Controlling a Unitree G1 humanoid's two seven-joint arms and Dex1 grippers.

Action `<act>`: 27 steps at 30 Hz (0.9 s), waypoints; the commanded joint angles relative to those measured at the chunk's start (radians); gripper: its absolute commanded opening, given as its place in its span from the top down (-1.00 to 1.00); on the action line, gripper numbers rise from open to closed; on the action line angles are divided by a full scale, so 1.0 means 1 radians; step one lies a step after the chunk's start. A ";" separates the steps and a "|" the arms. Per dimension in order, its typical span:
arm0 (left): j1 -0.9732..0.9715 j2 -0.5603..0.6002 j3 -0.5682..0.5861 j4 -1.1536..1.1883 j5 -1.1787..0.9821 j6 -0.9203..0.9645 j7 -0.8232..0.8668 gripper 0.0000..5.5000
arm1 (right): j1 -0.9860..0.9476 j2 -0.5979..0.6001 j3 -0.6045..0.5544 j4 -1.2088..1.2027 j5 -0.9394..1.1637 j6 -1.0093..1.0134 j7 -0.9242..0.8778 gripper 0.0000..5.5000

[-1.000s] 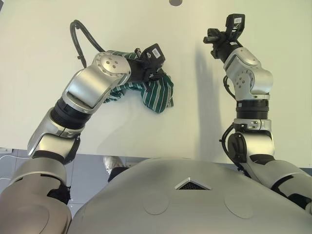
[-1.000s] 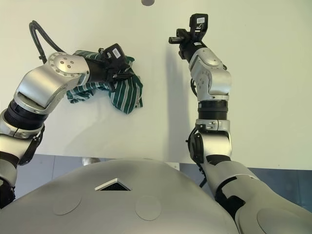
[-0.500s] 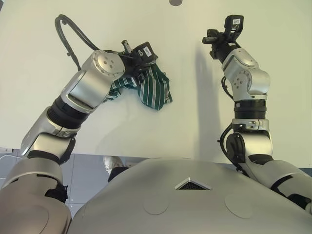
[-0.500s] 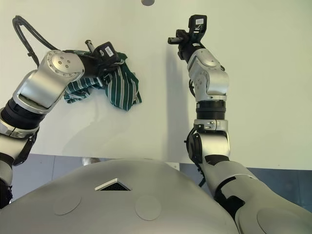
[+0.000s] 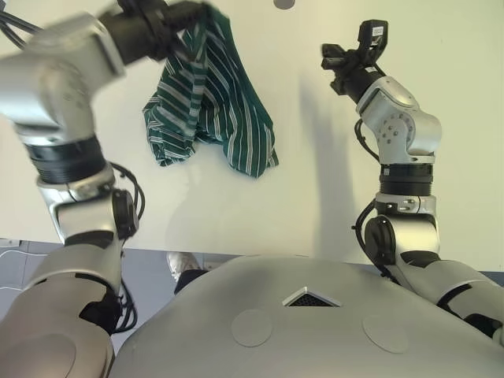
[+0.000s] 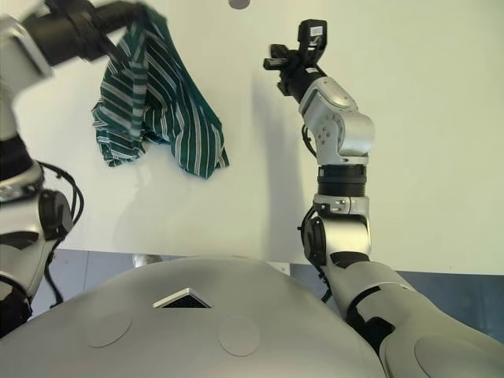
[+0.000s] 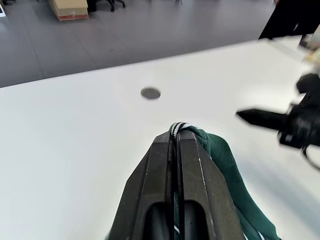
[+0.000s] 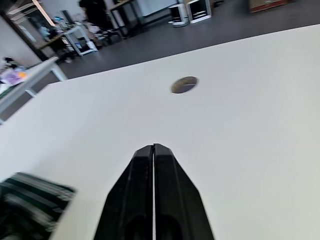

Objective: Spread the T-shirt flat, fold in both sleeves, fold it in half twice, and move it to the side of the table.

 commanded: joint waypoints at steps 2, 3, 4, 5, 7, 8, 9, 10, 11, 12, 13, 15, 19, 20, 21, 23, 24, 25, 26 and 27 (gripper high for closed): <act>-0.175 0.016 0.130 0.127 -0.095 0.063 0.024 0.99 | 0.058 -0.040 0.006 -0.219 0.223 0.175 0.172 0.93; -0.199 0.021 0.133 0.147 -0.101 0.065 0.029 0.99 | 0.078 -0.049 0.008 -0.279 0.275 0.201 0.205 0.93; -0.214 0.024 0.133 0.159 -0.105 0.065 0.032 0.99 | 0.092 -0.056 0.009 -0.319 0.310 0.219 0.225 0.93; -0.222 0.027 0.128 0.168 -0.109 0.063 0.032 0.99 | 0.109 -0.063 0.019 -0.350 0.331 0.229 0.237 0.93; -0.225 0.033 0.124 0.171 -0.120 0.063 0.030 0.99 | 0.117 -0.070 0.049 -0.327 0.299 0.224 0.216 0.93; -0.223 0.037 0.126 0.165 -0.129 0.068 0.029 0.99 | 0.112 -0.069 0.061 -0.291 0.275 0.212 0.205 0.93; -0.221 0.037 0.127 0.157 -0.138 0.072 0.028 0.99 | 0.102 -0.066 0.068 -0.244 0.252 0.197 0.198 0.93; -0.216 0.041 0.127 0.141 -0.150 0.077 0.021 0.99 | 0.090 -0.065 0.082 -0.190 0.223 0.170 0.197 0.93; -0.210 0.047 0.128 0.124 -0.166 0.083 0.011 0.99 | 0.075 -0.060 0.097 -0.132 0.193 0.138 0.201 0.93; -0.204 0.054 0.126 0.109 -0.181 0.087 0.002 0.99 | 0.061 -0.056 0.108 -0.083 0.171 0.110 0.209 0.93; -0.196 0.063 0.122 0.085 -0.203 0.093 -0.014 0.99 | 0.039 -0.054 0.119 -0.019 0.147 0.074 0.223 0.93; -0.183 0.075 0.114 0.046 -0.238 0.101 -0.037 0.99 | 0.004 -0.051 0.126 0.074 0.120 0.029 0.255 0.93; -0.171 0.093 0.108 0.010 -0.282 0.095 -0.057 0.99 | -0.052 -0.050 0.119 0.204 0.100 -0.048 0.344 0.93; -0.168 0.099 0.106 0.013 -0.287 0.091 -0.059 1.00 | -0.057 -0.051 0.112 0.211 0.102 -0.063 0.359 0.93; -0.165 0.103 0.108 0.014 -0.293 0.089 -0.061 1.00 | -0.060 -0.053 0.104 0.218 0.105 -0.075 0.372 0.86; -0.161 0.110 0.116 0.017 -0.313 0.092 -0.069 1.00 | -0.048 -0.062 0.087 0.203 0.129 -0.080 0.413 0.80; -0.159 0.114 0.122 0.019 -0.325 0.094 -0.073 1.00 | -0.035 -0.065 0.080 0.182 0.145 -0.074 0.438 0.80; -0.157 0.119 0.129 0.024 -0.336 0.095 -0.075 1.00 | -0.024 -0.067 0.071 0.161 0.163 -0.067 0.459 0.80; -0.158 0.121 0.137 0.029 -0.349 0.097 -0.075 1.00 | -0.013 -0.068 0.065 0.141 0.179 -0.059 0.480 0.80; -0.158 0.124 0.143 0.035 -0.361 0.097 -0.075 1.00 | -0.005 -0.070 0.066 0.126 0.187 -0.055 0.494 0.80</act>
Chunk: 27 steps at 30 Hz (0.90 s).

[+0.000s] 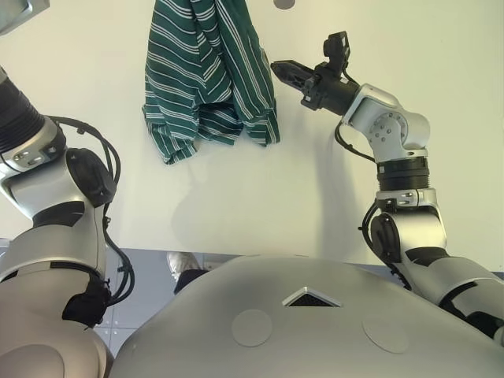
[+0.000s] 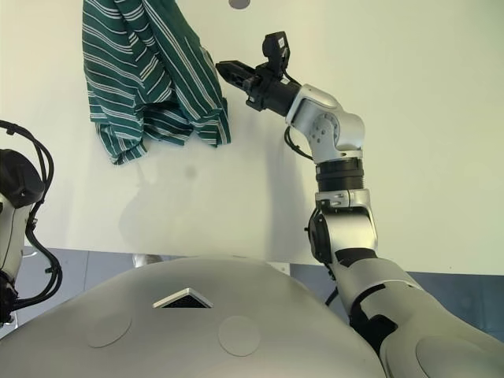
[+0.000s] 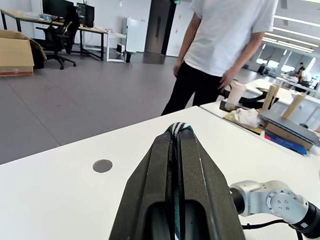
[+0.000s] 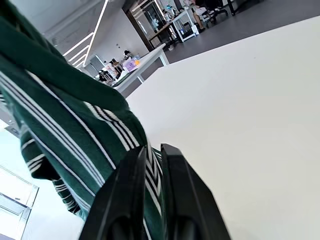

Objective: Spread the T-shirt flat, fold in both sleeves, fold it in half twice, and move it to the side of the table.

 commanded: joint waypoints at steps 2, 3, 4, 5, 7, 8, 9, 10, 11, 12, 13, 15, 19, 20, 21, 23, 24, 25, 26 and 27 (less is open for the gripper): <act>0.004 0.029 0.024 0.015 -0.055 0.009 -0.015 1.00 | 0.028 -0.010 0.002 -0.037 0.013 -0.003 0.050 0.80; 0.008 0.034 0.021 0.014 -0.062 0.007 -0.023 1.00 | 0.020 -0.005 0.005 -0.011 -0.001 -0.019 0.045 0.80; 0.014 0.038 0.018 0.012 -0.067 0.003 -0.026 1.00 | 0.009 0.000 0.004 0.016 -0.012 -0.032 0.037 0.73; 0.019 0.040 0.015 0.010 -0.071 0.000 -0.026 1.00 | 0.001 0.002 0.003 0.033 -0.017 -0.042 0.035 0.65; 0.025 0.042 0.001 0.012 -0.075 -0.009 -0.034 1.00 | 0.002 0.000 -0.009 0.030 -0.016 -0.046 0.036 0.52; 0.031 0.043 -0.003 0.012 -0.076 -0.012 -0.039 1.00 | 0.005 -0.004 -0.013 0.027 -0.014 -0.046 0.040 0.45; 0.035 0.048 -0.004 0.011 -0.079 -0.013 -0.048 1.00 | 0.007 -0.009 -0.017 0.024 -0.005 -0.035 0.049 0.39; 0.038 0.053 -0.004 0.011 -0.083 -0.014 -0.055 1.00 | 0.007 -0.012 -0.019 0.024 0.007 -0.019 0.061 0.30; 0.038 0.058 -0.003 0.013 -0.086 -0.014 -0.060 1.00 | 0.008 -0.016 -0.017 0.020 0.022 0.004 0.084 0.30; 0.035 0.064 -0.004 0.019 -0.087 -0.016 -0.066 1.00 | 0.008 -0.019 -0.013 0.017 0.040 0.035 0.107 0.30; 0.033 0.068 -0.003 0.022 -0.087 -0.017 -0.069 1.00 | 0.006 -0.018 -0.005 0.023 0.043 0.054 0.124 0.30; 0.028 0.072 -0.004 0.025 -0.097 -0.017 -0.069 1.00 | 0.000 -0.011 0.010 0.052 0.031 0.062 0.133 0.30; 0.007 0.060 -0.011 0.027 -0.114 -0.011 -0.048 1.00 | -0.034 0.023 0.019 0.122 0.011 0.044 0.123 0.43; 0.009 0.063 -0.014 0.034 -0.112 -0.017 -0.051 1.00 | -0.038 0.027 0.014 0.120 0.014 0.048 0.123 0.53; 0.018 0.069 -0.012 0.039 -0.110 -0.023 -0.059 1.00 | -0.037 0.026 0.007 0.113 0.019 0.053 0.125 0.61; 0.041 0.082 -0.005 0.039 -0.110 -0.034 -0.076 1.00 | -0.037 0.020 -0.005 0.105 0.021 0.054 0.127 0.73; 0.054 0.091 0.000 0.044 -0.109 -0.042 -0.087 1.00 | -0.039 0.015 -0.012 0.106 0.015 0.050 0.118 0.73; 0.063 0.099 0.003 0.049 -0.107 -0.050 -0.098 1.00 | -0.043 0.011 -0.018 0.110 0.008 0.044 0.109 0.68; 0.071 0.105 0.004 0.055 -0.104 -0.057 -0.109 1.00 | -0.044 0.008 -0.022 0.113 0.003 0.038 0.105 0.60; 0.076 0.112 0.003 0.062 -0.102 -0.065 -0.120 1.00 | -0.048 0.006 -0.027 0.125 -0.002 0.031 0.101 0.53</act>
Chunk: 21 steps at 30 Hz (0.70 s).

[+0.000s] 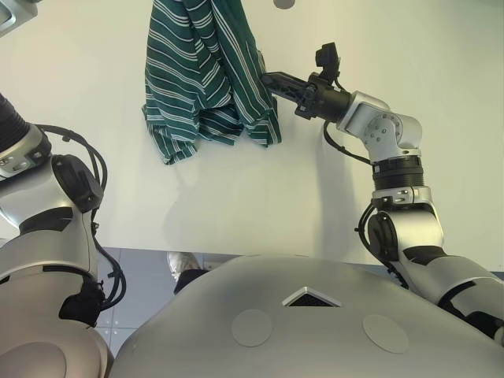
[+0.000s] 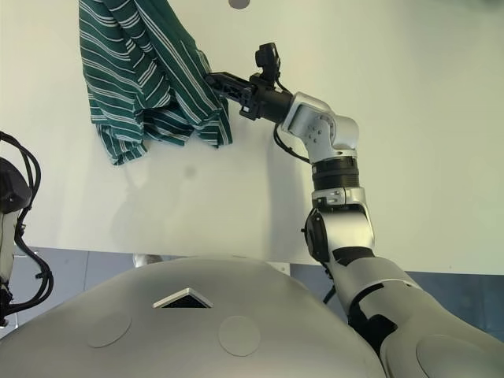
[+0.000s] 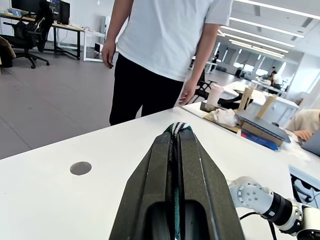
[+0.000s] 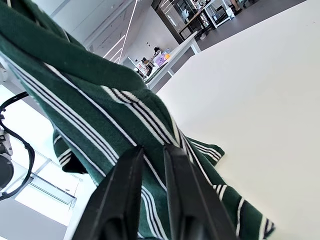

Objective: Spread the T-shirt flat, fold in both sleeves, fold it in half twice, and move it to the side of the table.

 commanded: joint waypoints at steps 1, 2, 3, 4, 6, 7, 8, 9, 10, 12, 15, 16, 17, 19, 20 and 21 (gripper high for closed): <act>0.026 0.040 0.005 0.020 -0.004 -0.033 -0.040 1.00 | -0.031 -0.016 -0.022 0.023 -0.017 -0.018 -0.018 0.46; 0.028 0.044 0.004 0.023 -0.006 -0.036 -0.047 1.00 | -0.035 -0.016 -0.022 0.038 -0.026 -0.026 -0.017 0.40; 0.029 0.048 0.005 0.022 -0.011 -0.035 -0.051 1.00 | -0.039 -0.015 -0.020 0.051 -0.030 -0.029 -0.010 0.32; 0.029 0.050 0.005 0.017 -0.018 -0.034 -0.052 1.00 | -0.042 -0.013 -0.005 0.058 -0.039 -0.031 0.003 0.26; 0.029 0.048 0.002 0.007 -0.027 -0.032 -0.055 1.00 | -0.046 -0.008 0.015 0.065 -0.042 -0.029 0.030 0.21; 0.033 0.047 0.006 -0.003 -0.036 -0.028 -0.058 1.00 | -0.052 -0.003 0.022 0.072 -0.042 -0.029 0.042 0.21; 0.038 0.047 0.008 -0.012 -0.045 -0.026 -0.062 1.00 | -0.061 0.002 0.023 0.086 -0.044 -0.031 0.048 0.21; 0.044 0.050 0.012 -0.022 -0.056 -0.024 -0.063 1.00 | -0.075 0.008 0.026 0.107 -0.049 -0.036 0.056 0.21; 0.047 0.051 0.013 -0.027 -0.064 -0.024 -0.063 1.00 | -0.086 0.013 0.027 0.129 -0.056 -0.043 0.061 0.21; 0.047 0.053 0.012 -0.031 -0.072 -0.024 -0.060 1.00 | -0.110 0.024 0.022 0.172 -0.059 -0.045 0.075 0.21; 0.040 0.044 -0.006 -0.041 -0.069 -0.027 -0.023 1.00 | -0.108 0.027 0.003 0.158 -0.026 -0.010 0.104 0.43; 0.034 0.034 -0.016 -0.045 -0.066 -0.026 -0.005 1.00 | -0.096 0.021 -0.004 0.132 -0.013 0.009 0.113 0.51; 0.032 0.026 -0.020 -0.052 -0.066 -0.024 0.014 1.00 | -0.085 0.015 -0.006 0.109 -0.004 0.025 0.121 0.59; 0.024 0.012 -0.022 -0.060 -0.068 -0.022 0.057 1.00 | -0.058 -0.003 -0.013 0.040 0.023 0.061 0.133 0.72; 0.017 0.006 -0.022 -0.057 -0.063 -0.024 0.081 1.00 | -0.038 -0.015 -0.023 -0.020 0.047 0.091 0.137 0.81; 0.013 0.003 -0.022 -0.055 -0.062 -0.026 0.099 1.00 | -0.024 -0.023 -0.030 -0.065 0.065 0.112 0.137 0.85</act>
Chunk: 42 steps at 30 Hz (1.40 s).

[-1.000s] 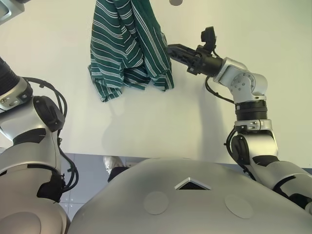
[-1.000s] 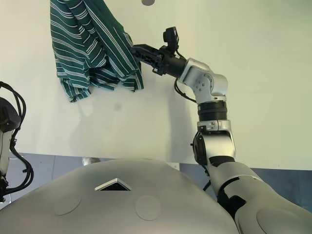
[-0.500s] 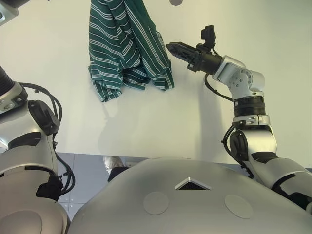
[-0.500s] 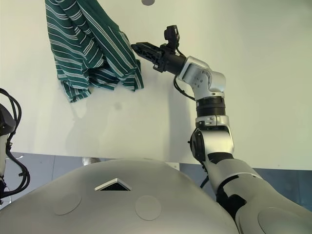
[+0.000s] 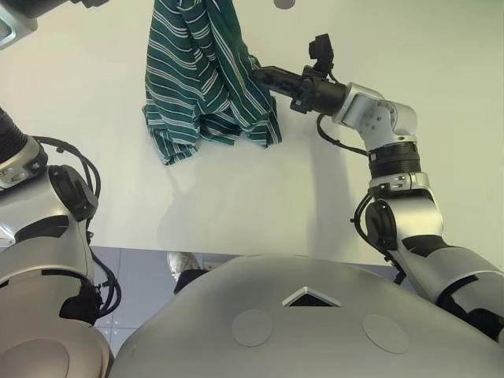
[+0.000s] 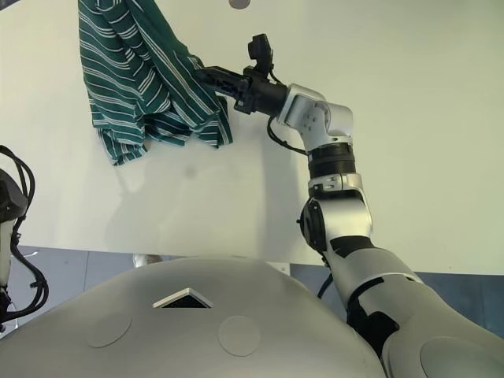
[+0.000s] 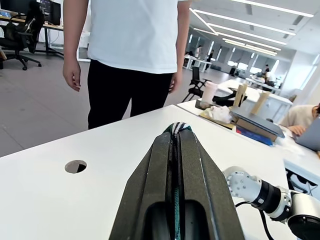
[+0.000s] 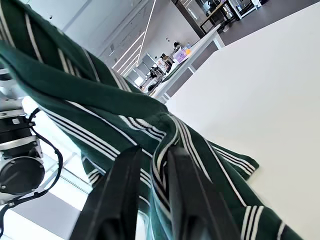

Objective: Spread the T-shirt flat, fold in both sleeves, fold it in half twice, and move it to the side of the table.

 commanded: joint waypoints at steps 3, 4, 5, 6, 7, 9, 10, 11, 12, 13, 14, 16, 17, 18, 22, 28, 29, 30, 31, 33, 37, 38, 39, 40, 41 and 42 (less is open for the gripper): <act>-0.038 -0.006 0.009 0.004 0.020 -0.012 0.104 1.00 | 0.020 -0.105 -0.089 -0.258 0.117 0.115 -0.028 0.99; -0.042 -0.003 0.013 0.010 0.027 -0.023 0.116 1.00 | -0.011 -0.127 -0.114 -0.272 0.130 0.124 -0.044 0.99; -0.060 0.001 0.002 0.039 0.053 -0.046 0.123 1.00 | -0.072 -0.149 -0.145 -0.258 0.126 0.111 -0.075 0.99; -0.085 0.007 -0.028 0.071 0.092 -0.082 0.115 1.00 | -0.147 -0.170 -0.172 -0.223 0.115 0.089 -0.103 0.99; -0.121 0.012 -0.069 0.111 0.143 -0.132 0.094 1.00 | -0.230 -0.192 -0.189 -0.175 0.094 0.060 -0.130 0.99; -0.219 0.022 -0.167 0.228 0.266 -0.258 0.031 1.00 | -0.404 -0.232 -0.195 -0.042 0.034 -0.020 -0.161 0.99; -0.281 0.030 -0.230 0.323 0.352 -0.348 -0.017 1.00 | -0.494 -0.252 -0.180 0.049 -0.012 -0.080 -0.164 0.99; -0.358 0.034 -0.296 0.451 0.450 -0.458 -0.069 1.00 | -0.590 -0.272 -0.165 0.157 -0.061 -0.148 -0.162 0.99; -0.440 0.033 -0.352 0.586 0.540 -0.568 -0.119 1.00 | -0.681 -0.289 -0.151 0.267 -0.109 -0.216 -0.160 0.99; -0.525 0.028 -0.401 0.726 0.625 -0.679 -0.158 1.00 | -0.768 -0.304 -0.137 0.378 -0.158 -0.289 -0.164 0.99; -0.597 0.019 -0.431 0.848 0.689 -0.770 -0.182 1.00 | -0.837 -0.312 -0.128 0.474 -0.199 -0.351 -0.169 0.99; -0.731 -0.009 -0.468 1.078 0.798 -0.932 -0.178 1.00 | -0.953 -0.326 -0.107 0.636 -0.280 -0.473 -0.204 0.99; -0.778 -0.020 -0.480 1.163 0.839 -0.992 -0.161 1.00 | -0.994 -0.331 -0.098 0.694 -0.314 -0.520 -0.226 0.99; -0.822 -0.031 -0.489 1.240 0.882 -1.045 -0.127 1.00 | -1.031 -0.335 -0.091 0.746 -0.349 -0.564 -0.258 0.99; -0.927 -0.078 -0.523 1.426 1.045 -1.186 0.052 1.00 | -1.112 -0.348 -0.061 0.878 -0.487 -0.691 -0.427 0.99; -0.992 -0.124 -0.523 1.489 1.188 -1.249 0.205 1.00 | -1.149 -0.342 -0.036 0.928 -0.637 -0.780 -0.628 0.99; -0.999 -0.126 -0.517 1.491 1.198 -1.254 0.215 1.00 | -1.155 -0.346 -0.040 0.929 -0.650 -0.790 -0.640 0.99; -1.006 -0.127 -0.511 1.492 1.207 -1.259 0.223 1.00 | -1.161 -0.350 -0.044 0.930 -0.659 -0.797 -0.648 0.99; -1.014 -0.129 -0.506 1.493 1.215 -1.266 0.232 1.00 | -1.167 -0.357 -0.049 0.930 -0.667 -0.805 -0.652 0.99; -1.032 -0.128 -0.493 1.493 1.231 -1.280 0.254 1.00 | -1.177 -0.369 -0.055 0.930 -0.682 -0.815 -0.650 0.99; -1.028 -0.117 -0.456 1.493 1.226 -1.283 0.153 1.00 | -1.174 -0.394 -0.036 0.925 -0.723 -0.833 -0.548 0.99; -1.014 -0.108 -0.442 1.490 1.208 -1.280 0.054 1.00 | -1.167 -0.408 -0.021 0.921 -0.737 -0.844 -0.481 0.99; -0.998 -0.095 -0.432 1.485 1.195 -1.285 -0.047 1.00 | -1.159 -0.421 -0.007 0.916 -0.747 -0.855 -0.412 0.99; -0.976 -0.072 -0.424 1.474 1.178 -1.289 -0.189 1.00 | -1.148 -0.442 0.003 0.905 -0.749 -0.869 -0.299 0.99; -0.950 -0.040 -0.419 1.460 1.159 -1.279 -0.361 1.00 | -1.133 -0.471 0.013 0.888 -0.742 -0.881 -0.161 0.99; -0.918 -0.001 -0.418 1.431 1.136 -1.258 -0.555 1.00 | -1.110 -0.506 0.024 0.859 -0.729 -0.882 -0.001 0.99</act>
